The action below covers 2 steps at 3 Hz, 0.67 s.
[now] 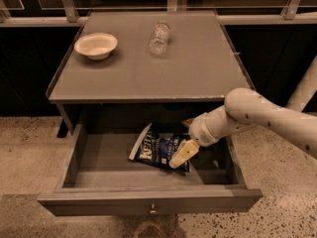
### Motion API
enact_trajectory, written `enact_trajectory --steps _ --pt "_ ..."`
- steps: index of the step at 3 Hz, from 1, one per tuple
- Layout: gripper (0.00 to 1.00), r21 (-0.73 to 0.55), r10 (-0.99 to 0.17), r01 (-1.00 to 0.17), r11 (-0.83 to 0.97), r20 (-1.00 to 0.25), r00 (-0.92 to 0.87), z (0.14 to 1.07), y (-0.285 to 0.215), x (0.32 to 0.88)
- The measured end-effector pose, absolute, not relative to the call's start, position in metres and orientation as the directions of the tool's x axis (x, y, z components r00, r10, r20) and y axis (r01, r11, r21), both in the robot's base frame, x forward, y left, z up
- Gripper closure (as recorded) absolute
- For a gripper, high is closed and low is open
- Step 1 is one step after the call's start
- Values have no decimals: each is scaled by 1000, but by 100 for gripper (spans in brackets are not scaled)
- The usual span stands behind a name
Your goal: Pick blue chip bag from top drawer and place on counter
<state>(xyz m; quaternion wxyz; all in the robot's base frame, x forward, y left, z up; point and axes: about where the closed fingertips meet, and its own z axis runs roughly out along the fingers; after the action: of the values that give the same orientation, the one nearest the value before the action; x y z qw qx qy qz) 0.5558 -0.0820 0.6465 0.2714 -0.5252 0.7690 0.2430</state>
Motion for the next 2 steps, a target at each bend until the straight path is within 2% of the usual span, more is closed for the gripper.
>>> enact_trajectory --steps 1,2 --pt "0 89 -665 -920 381 -665 -340 636 -74 548" --pt "19 92 -664 -917 388 -662 -348 629 -73 546"
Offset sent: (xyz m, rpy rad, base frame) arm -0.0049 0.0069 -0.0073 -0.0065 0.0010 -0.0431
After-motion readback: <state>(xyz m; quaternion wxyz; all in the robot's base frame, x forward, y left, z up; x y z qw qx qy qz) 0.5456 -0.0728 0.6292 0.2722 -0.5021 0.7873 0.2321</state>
